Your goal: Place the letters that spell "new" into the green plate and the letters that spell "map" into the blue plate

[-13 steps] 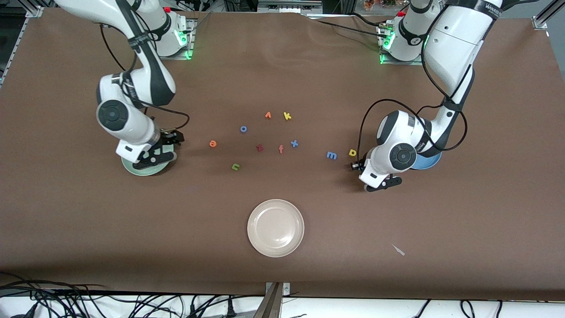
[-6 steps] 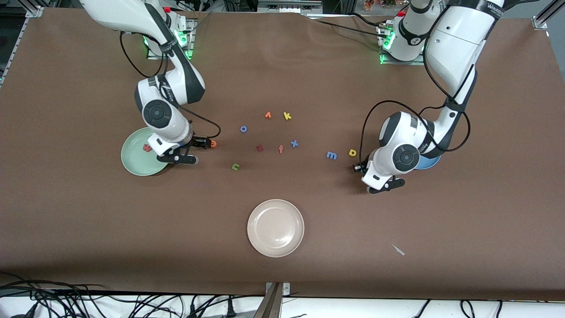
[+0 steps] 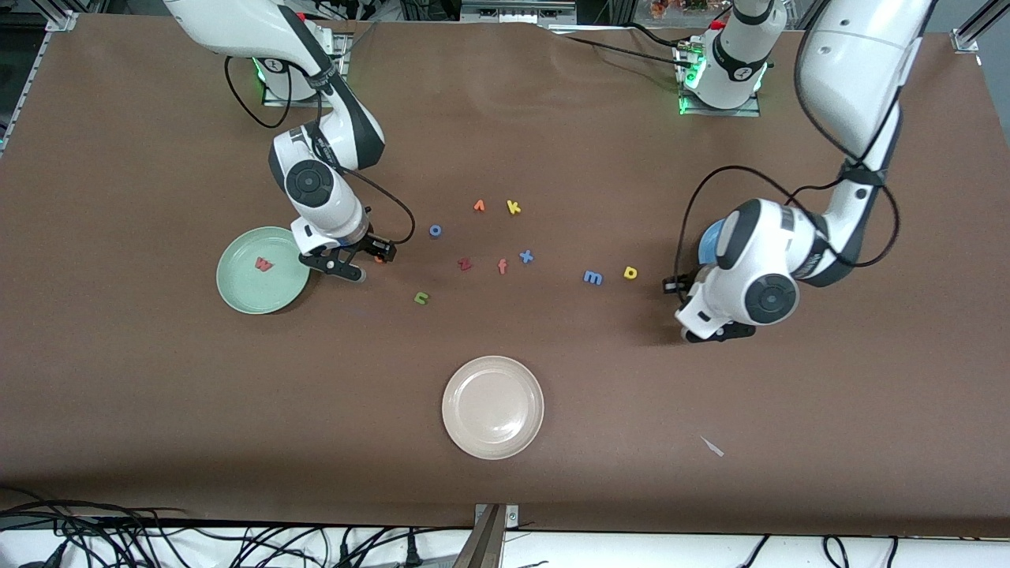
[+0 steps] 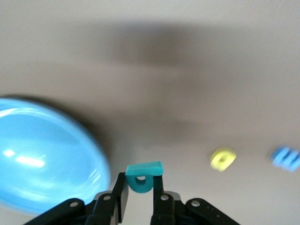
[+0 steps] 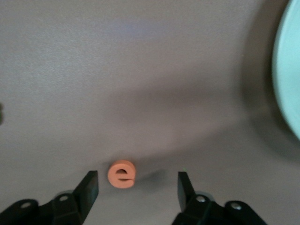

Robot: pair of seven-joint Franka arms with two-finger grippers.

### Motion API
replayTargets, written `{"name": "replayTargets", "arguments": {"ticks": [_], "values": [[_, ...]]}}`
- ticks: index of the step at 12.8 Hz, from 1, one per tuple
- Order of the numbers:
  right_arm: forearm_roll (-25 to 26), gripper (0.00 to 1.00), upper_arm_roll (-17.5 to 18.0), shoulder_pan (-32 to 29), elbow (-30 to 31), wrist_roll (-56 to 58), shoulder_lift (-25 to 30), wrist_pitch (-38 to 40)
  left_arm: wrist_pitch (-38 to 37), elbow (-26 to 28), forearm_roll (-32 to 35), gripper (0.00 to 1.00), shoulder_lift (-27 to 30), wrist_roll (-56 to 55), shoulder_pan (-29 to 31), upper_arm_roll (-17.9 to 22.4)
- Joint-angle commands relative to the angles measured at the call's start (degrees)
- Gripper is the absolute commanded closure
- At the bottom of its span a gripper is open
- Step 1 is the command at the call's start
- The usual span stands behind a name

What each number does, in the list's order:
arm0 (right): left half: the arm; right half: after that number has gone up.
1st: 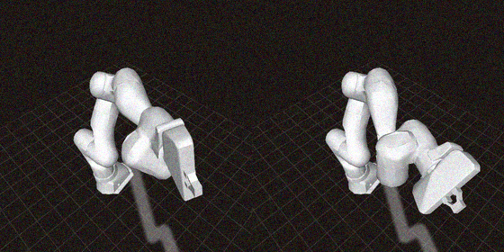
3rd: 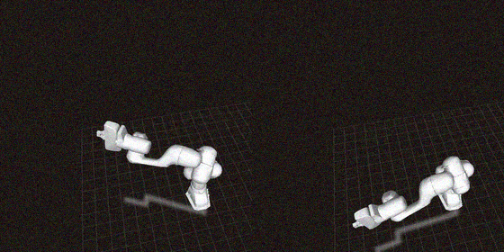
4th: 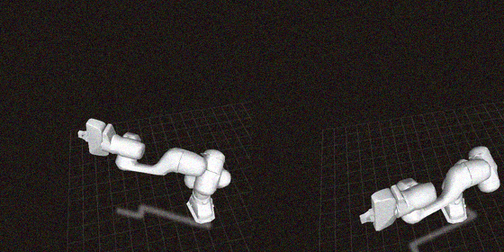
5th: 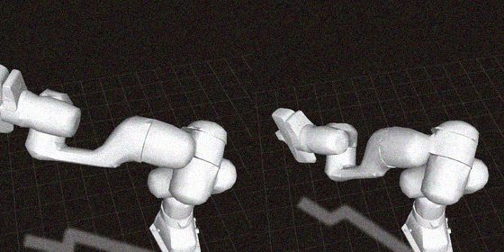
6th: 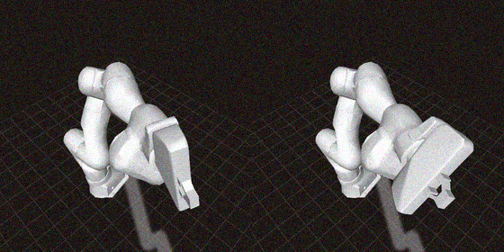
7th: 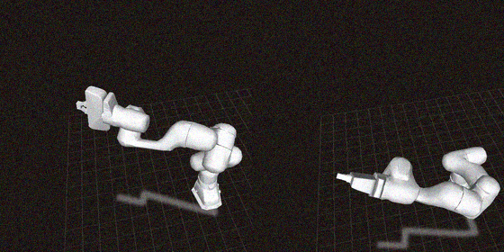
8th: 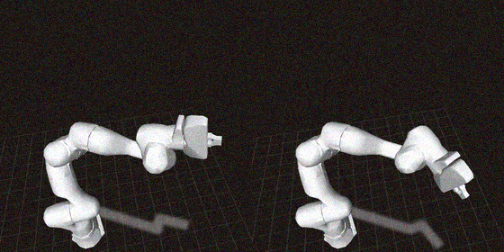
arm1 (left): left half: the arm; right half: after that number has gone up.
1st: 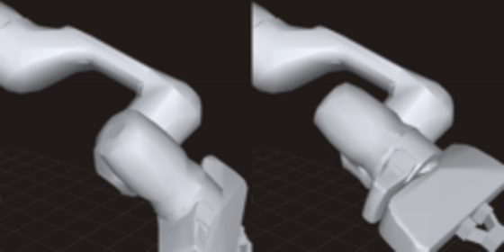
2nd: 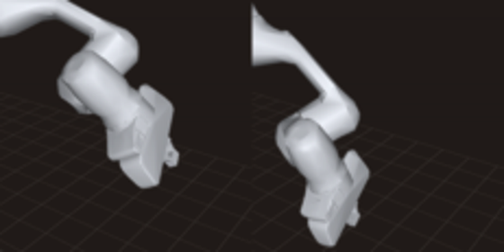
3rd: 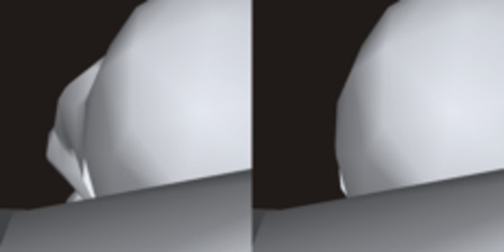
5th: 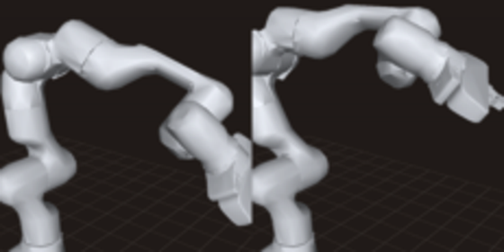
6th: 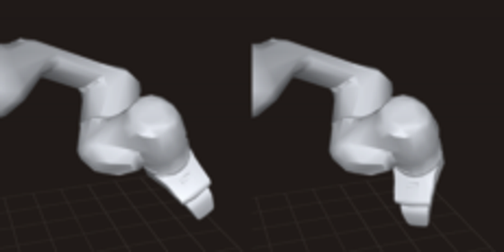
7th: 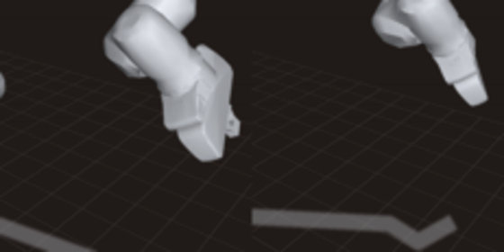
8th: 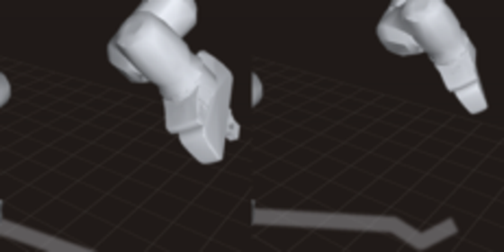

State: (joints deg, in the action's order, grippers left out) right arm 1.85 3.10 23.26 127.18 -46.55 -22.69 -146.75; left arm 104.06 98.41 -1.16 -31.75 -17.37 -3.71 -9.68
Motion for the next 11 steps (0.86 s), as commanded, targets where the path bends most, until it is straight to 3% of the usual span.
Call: {"name": "replayTargets", "arguments": {"ticks": [1,4,7,9,11], "values": [[-0.4,0.38,-0.1,1.0,0.3,-2.1,-1.5,-3.0,-6.8,2.5,1.4,0.91,4.1,8.9,4.0,-0.2],[-0.4,0.51,-0.1,1.1,0.3,-4.3,-1.7,-3.3,-8.2,6.4,7.1,0.89,3.5,13.8,7.1,-0.3],[-0.3,0.79,-0.1,1.1,0.3,-4.3,-1.7,-3.3,-6.8,6.9,7.6,0.8,1.1,15.9,9.3,-0.4],[-0.3,0.87,-0.1,1.1,0.3,-3.8,-1.3,-2.8,-6.7,6.9,7.6,0.55,0.0,15.9,9.2,-0.4],[-0.2,0.88,-0.5,1.1,-0.2,-2.4,0.2,-1.5,-6.7,6.4,7.0,0.0,0.1,15.8,9.2,-0.5]]}}
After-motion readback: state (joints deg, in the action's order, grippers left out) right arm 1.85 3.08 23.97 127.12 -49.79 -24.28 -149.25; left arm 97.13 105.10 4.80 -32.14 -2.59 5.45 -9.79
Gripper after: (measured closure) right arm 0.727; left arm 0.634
